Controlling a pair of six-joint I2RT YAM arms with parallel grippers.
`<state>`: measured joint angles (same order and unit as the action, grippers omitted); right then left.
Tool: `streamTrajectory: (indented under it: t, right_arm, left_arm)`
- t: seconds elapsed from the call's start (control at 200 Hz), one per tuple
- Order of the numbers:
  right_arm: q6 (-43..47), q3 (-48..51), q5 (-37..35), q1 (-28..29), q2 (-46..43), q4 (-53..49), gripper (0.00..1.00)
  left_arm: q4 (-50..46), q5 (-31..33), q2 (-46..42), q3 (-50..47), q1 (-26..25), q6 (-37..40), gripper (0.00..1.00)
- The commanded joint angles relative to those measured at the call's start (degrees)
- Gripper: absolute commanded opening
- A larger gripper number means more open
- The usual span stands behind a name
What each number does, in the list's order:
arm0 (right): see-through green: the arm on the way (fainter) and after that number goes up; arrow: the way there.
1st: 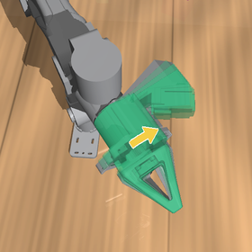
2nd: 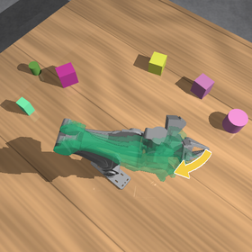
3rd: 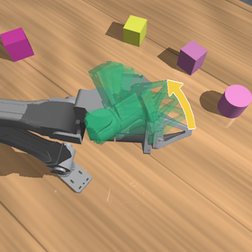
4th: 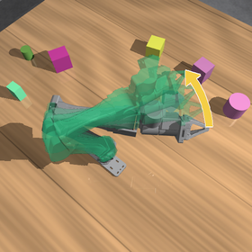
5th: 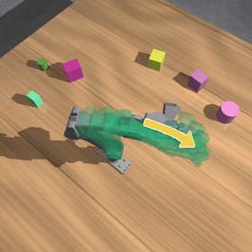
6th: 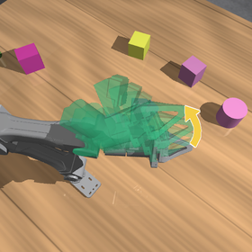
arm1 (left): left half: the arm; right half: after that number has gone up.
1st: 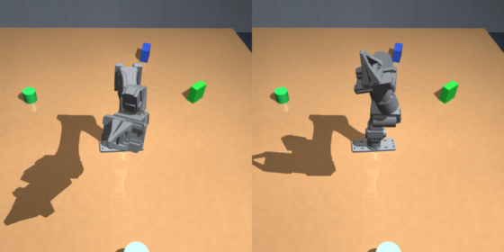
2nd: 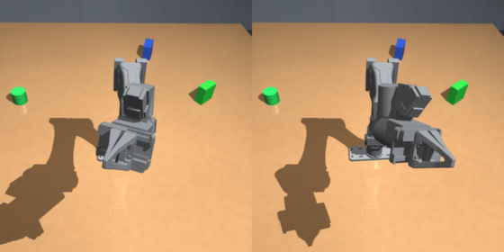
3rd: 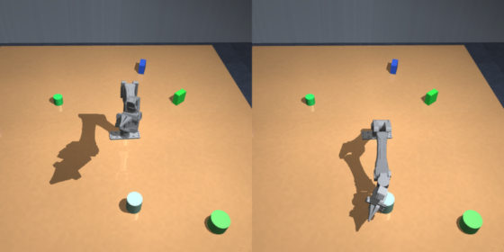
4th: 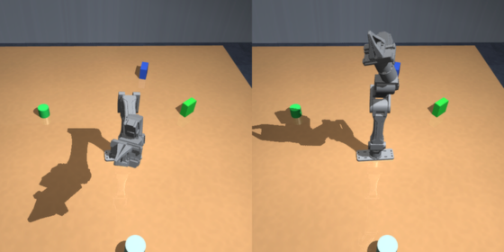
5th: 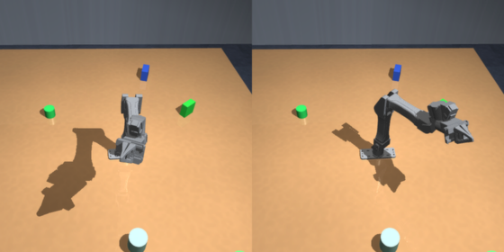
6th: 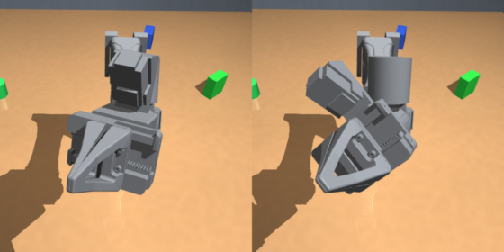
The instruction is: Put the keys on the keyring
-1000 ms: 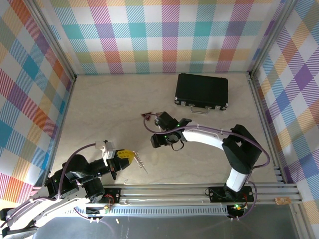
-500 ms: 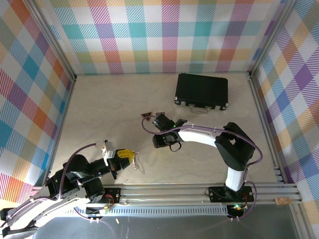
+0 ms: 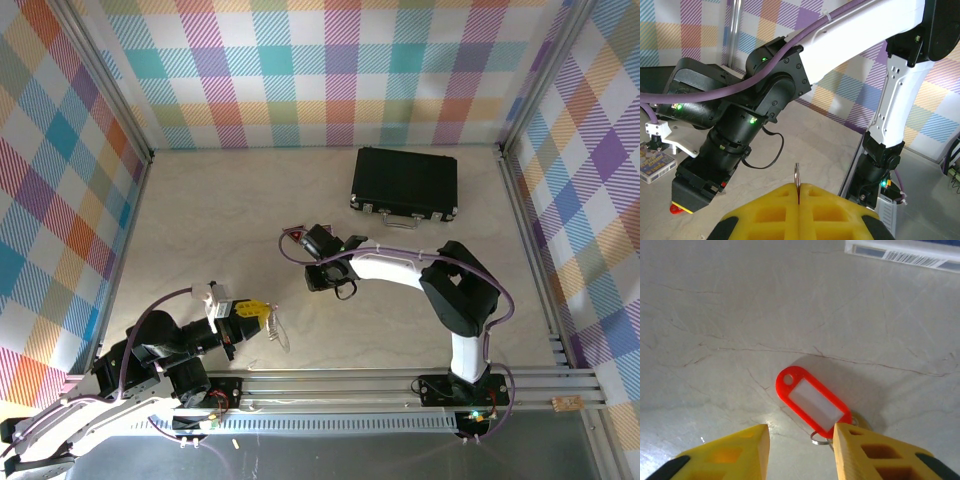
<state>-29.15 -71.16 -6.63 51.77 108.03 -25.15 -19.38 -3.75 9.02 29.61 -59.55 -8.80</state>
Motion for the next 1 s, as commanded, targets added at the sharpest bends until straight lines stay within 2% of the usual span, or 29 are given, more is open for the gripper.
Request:
streamTrajectory:
  t: [0.0,0.095,0.235,0.36,0.555,0.82,0.995]
  right_arm:
    - [0.6,-1.1,-1.7,0.1,1.3,-1.1,0.37]
    - [0.7,-1.7,-2.0,0.2,1.8,-1.7,0.37]
    - [0.9,-1.9,-3.3,0.5,1.8,-2.2,0.48]
    - [1.2,-2.6,-4.1,0.7,2.5,-2.9,0.50]
    - [2.9,-5.5,-7.3,1.9,4.3,-7.0,0.45]
    - [3.4,-6.8,-7.0,2.0,5.6,-8.3,0.43]
    - [4.6,-8.8,-11.0,2.5,6.9,-12.5,0.39]
  left_arm:
    - [2.8,0.2,-0.9,0.4,-0.1,0.4,0.00]
    - [2.8,0.3,-1.1,0.3,-0.1,0.3,0.00]
    - [2.9,0.5,-1.0,0.1,-0.1,0.3,0.00]
    - [3.0,0.5,-1.0,-0.1,-0.3,0.4,0.00]
    - [2.9,0.4,-1.0,-0.2,-0.1,0.4,0.00]
    - [3.0,0.4,-1.0,-0.2,-0.2,0.4,0.00]
    - [3.0,0.4,-1.0,-0.4,-0.1,0.4,0.00]
